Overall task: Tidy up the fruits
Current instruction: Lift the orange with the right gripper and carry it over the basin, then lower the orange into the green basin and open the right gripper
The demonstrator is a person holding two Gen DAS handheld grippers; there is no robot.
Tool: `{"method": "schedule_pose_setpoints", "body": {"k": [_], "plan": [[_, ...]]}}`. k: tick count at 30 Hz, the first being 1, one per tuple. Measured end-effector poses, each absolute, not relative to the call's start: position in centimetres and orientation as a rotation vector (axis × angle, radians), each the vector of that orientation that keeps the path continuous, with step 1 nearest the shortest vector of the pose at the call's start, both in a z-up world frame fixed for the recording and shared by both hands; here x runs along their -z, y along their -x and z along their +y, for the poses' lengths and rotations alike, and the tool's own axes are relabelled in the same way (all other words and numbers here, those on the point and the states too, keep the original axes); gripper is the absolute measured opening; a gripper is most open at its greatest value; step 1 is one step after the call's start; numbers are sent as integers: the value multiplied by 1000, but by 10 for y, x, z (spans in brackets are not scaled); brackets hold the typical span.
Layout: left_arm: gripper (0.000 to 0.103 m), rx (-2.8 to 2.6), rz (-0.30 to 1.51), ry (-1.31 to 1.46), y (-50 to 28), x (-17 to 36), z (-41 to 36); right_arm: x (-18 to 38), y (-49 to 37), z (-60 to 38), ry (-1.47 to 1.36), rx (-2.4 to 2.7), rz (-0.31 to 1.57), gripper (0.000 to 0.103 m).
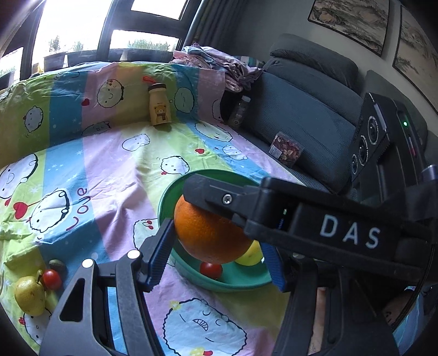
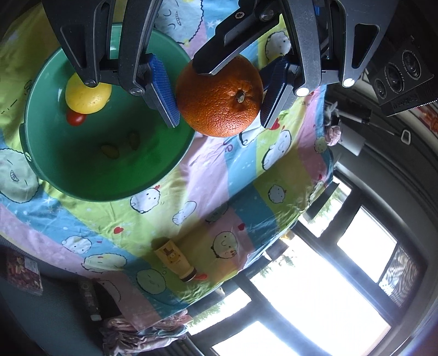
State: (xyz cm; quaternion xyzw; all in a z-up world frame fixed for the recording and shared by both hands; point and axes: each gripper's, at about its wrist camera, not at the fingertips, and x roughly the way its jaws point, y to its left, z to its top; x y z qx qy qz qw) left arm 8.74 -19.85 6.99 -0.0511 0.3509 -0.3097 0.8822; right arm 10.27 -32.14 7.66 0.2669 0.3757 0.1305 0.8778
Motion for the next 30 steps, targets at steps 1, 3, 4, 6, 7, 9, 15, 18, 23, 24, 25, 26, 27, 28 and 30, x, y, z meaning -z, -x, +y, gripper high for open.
{"method": "schedule_pose_setpoints", "body": {"k": [1, 3, 4, 6, 7, 9, 15, 18, 23, 24, 25, 26, 27, 28, 30], "plan": [[60, 651, 735, 113, -89, -68, -200, -75, -104, -323, -560, -262, 788, 64], [60, 661, 735, 121, -90, -63, -202, -72, -105, -326, -565, -247, 800, 64], [60, 664, 735, 121, -91, -62, -204, -70, -106, -328, -569, -241, 804, 64], [60, 667, 742, 120, -92, -58, -207, -66, -107, -332, -578, -234, 812, 64], [60, 670, 749, 119, -93, -56, -209, -64, -107, -333, -584, -230, 820, 64], [60, 675, 760, 121, -96, -53, -211, -60, -108, -336, -593, -219, 835, 64], [60, 688, 774, 129, -101, -45, -216, -52, -110, -342, -603, -201, 859, 65], [60, 691, 778, 131, -101, -42, -217, -49, -111, -344, -608, -192, 873, 65], [53, 709, 777, 136, -102, -40, -220, -45, -113, -346, -608, -181, 885, 65], [47, 756, 774, 164, -102, -40, -219, -45, -113, -346, -616, -203, 879, 65], [39, 804, 775, 202, -101, -41, -217, -45, -113, -345, -638, -250, 870, 65], [40, 814, 779, 217, -102, -42, -216, -45, -114, -346, -660, -282, 860, 64], [40, 807, 782, 215, -102, -42, -217, -46, -113, -346, -667, -272, 853, 64], [40, 802, 784, 208, -101, -41, -219, -48, -112, -345, -648, -232, 854, 64], [39, 794, 796, 207, -102, -38, -222, -46, -112, -343, -605, -175, 865, 65]]}}
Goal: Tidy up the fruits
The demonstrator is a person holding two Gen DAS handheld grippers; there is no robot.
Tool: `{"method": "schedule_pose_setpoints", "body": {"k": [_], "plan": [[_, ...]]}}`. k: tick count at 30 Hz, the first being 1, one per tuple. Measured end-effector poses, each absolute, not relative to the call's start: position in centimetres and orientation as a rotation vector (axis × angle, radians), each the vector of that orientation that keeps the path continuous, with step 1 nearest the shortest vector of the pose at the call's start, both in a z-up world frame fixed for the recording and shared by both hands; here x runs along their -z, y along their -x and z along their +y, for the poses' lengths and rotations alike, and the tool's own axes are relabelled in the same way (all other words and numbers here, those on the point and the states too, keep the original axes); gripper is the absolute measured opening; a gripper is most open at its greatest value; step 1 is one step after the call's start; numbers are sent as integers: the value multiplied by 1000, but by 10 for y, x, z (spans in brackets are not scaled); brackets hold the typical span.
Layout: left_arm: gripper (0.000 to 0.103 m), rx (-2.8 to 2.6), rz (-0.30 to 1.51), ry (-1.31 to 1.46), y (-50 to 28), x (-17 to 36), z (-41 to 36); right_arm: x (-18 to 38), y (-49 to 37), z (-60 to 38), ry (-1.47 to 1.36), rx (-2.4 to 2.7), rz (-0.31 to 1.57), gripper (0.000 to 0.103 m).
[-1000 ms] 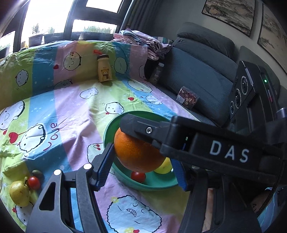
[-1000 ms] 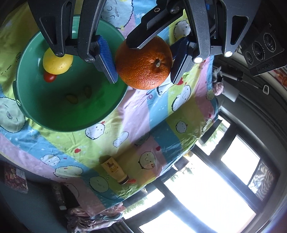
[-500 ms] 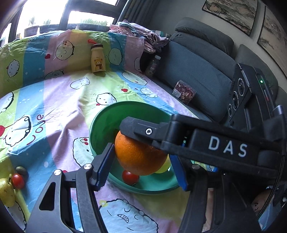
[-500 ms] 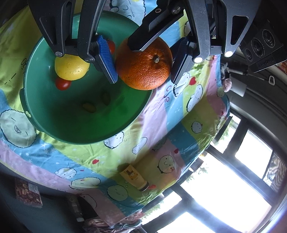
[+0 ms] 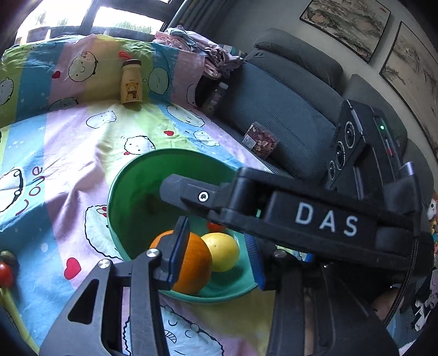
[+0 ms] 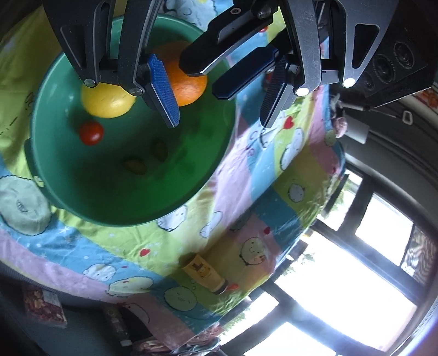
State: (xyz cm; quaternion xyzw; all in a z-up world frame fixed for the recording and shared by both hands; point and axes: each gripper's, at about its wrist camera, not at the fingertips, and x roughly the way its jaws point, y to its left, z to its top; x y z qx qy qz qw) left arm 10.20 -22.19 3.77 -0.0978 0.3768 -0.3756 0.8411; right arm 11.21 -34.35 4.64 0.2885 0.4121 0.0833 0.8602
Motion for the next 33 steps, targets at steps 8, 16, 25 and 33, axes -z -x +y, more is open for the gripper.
{"method": "schedule_pose_setpoints", "body": {"k": [8, 16, 25, 33], "plan": [[43, 774, 819, 216, -102, -34, -223, -37, -116, -350, -565, -41, 908, 65], [57, 697, 806, 224, -97, -38, -205, -40, -114, -348, -545, -28, 899, 64], [77, 522, 712, 237, -80, -49, -162, -45, -113, -339, -521, -22, 884, 64], [90, 280, 707, 218, -71, -52, -109, -50, -112, -327, -507, -49, 870, 71]]}}
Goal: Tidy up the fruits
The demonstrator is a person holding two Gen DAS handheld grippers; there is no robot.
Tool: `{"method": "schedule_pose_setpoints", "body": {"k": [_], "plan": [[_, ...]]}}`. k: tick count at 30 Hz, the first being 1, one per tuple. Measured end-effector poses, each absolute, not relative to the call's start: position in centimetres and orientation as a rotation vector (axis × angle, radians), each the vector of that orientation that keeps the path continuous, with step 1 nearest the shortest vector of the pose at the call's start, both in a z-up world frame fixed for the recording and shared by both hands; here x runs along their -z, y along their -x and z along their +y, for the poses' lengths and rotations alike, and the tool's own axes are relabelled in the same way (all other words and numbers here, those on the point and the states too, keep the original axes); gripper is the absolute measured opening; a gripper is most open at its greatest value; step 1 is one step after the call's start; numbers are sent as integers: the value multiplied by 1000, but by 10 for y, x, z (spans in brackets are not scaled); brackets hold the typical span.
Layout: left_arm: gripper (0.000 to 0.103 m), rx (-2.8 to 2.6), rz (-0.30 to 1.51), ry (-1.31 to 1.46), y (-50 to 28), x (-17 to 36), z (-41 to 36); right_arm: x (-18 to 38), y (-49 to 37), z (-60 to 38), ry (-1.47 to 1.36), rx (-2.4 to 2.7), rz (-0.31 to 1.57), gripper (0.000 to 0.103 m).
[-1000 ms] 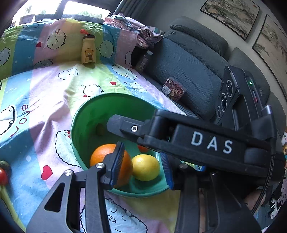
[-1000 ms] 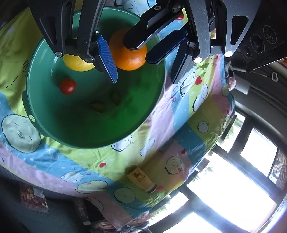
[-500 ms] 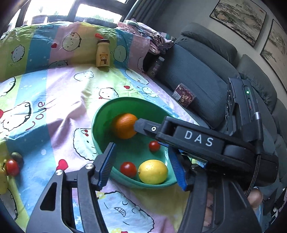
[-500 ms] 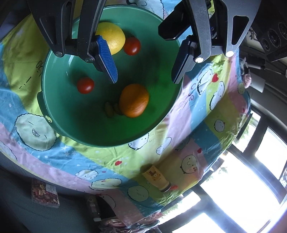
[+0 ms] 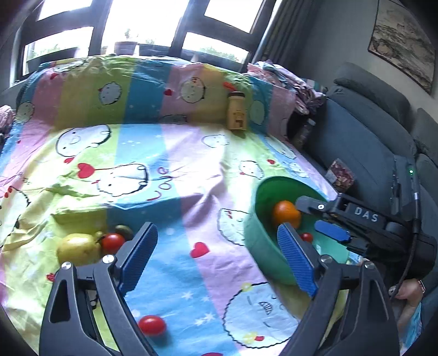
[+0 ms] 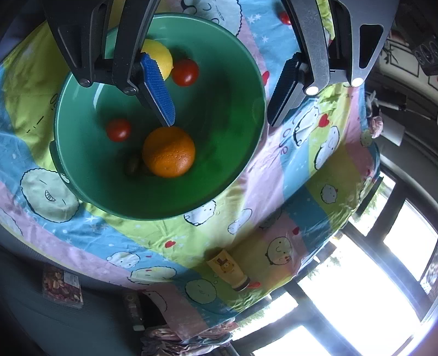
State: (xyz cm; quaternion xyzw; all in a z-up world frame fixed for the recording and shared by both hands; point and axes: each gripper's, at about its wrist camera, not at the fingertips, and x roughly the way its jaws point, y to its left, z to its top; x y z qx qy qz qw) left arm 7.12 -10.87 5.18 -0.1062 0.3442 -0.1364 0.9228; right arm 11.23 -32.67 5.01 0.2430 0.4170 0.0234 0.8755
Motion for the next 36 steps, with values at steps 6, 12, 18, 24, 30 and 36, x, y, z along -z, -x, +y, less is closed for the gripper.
{"method": "schedule_pose_setpoints", "body": {"k": [6, 12, 18, 24, 30, 36], "plan": [[89, 62, 751, 320, -62, -40, -44, -53, -113, -308, -468, -87, 873, 74], [89, -80, 774, 390, -51, -33, 2, -56, -112, -282, -436, -148, 871, 82], [89, -106, 822, 465, -50, -22, 25, -54, -115, -243, -400, -297, 916, 83], [88, -107, 867, 464, -57, -13, 27, -40, -127, -186, -400, -495, 1038, 83], [84, -180, 852, 535, -46, -14, 55, -11, -145, -124, -388, -572, 1198, 83], [76, -297, 842, 589, -36, -12, 81, 20, -156, -84, -379, -585, 1297, 79]]}}
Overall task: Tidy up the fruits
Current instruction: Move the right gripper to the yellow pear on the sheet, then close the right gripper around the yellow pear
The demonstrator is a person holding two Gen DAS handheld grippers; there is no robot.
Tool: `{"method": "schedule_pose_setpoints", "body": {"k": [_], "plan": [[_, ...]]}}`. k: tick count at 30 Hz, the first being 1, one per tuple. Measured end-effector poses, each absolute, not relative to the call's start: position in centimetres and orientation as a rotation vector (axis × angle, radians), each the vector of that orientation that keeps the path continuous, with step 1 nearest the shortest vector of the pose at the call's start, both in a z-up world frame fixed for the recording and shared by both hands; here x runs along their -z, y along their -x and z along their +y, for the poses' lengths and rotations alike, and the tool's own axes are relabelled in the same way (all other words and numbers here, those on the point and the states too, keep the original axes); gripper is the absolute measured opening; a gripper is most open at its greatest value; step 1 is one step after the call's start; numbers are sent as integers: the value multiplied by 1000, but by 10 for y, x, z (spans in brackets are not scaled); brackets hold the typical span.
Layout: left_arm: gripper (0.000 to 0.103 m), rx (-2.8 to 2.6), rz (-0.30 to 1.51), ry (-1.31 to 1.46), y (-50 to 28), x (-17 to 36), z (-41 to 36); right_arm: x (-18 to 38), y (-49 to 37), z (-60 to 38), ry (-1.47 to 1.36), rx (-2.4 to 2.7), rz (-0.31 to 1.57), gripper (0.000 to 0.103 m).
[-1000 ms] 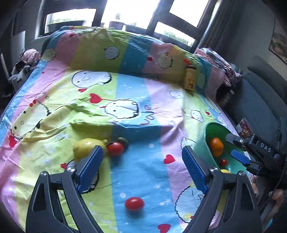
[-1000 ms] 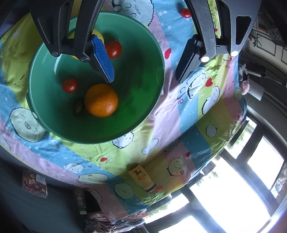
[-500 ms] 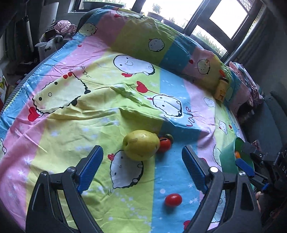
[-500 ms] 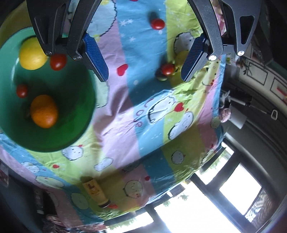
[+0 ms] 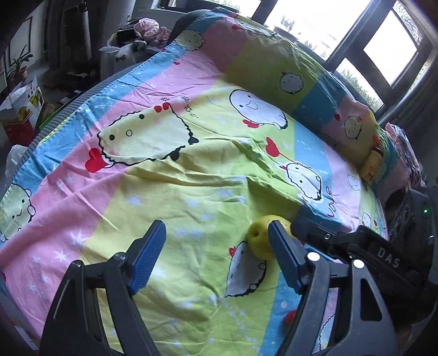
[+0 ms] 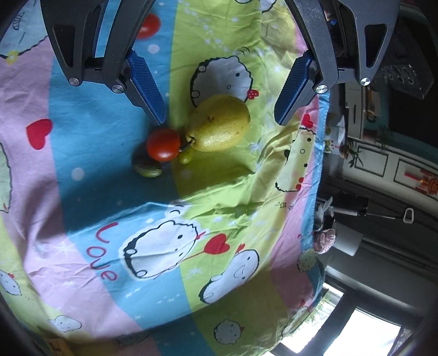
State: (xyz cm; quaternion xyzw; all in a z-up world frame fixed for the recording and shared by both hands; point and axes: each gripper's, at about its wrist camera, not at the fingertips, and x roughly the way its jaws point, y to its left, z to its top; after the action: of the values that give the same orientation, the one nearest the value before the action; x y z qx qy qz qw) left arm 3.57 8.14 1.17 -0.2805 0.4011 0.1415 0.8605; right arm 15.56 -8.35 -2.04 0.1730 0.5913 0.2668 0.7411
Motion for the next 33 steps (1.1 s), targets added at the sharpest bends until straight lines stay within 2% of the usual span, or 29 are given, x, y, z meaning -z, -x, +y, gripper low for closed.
{"method": "schedule_pose_setpoints", "body": {"k": [3, 5, 16, 28, 33], "plan": [[72, -304, 831, 627, -32, -11, 89, 36, -161, -77, -412, -574, 1327, 74], [72, -316, 825, 629, -31, -12, 91, 46, -163, -73, -418, -559, 1339, 65], [72, -271, 848, 610, -35, -11, 84, 44, -154, -73, -379, -559, 1315, 63], [72, -162, 890, 562, -47, -11, 55, 24, -138, -133, -186, -475, 1332, 63], [72, -131, 913, 531, -53, -8, 41, 31, -144, -147, -206, -459, 1369, 63]]}}
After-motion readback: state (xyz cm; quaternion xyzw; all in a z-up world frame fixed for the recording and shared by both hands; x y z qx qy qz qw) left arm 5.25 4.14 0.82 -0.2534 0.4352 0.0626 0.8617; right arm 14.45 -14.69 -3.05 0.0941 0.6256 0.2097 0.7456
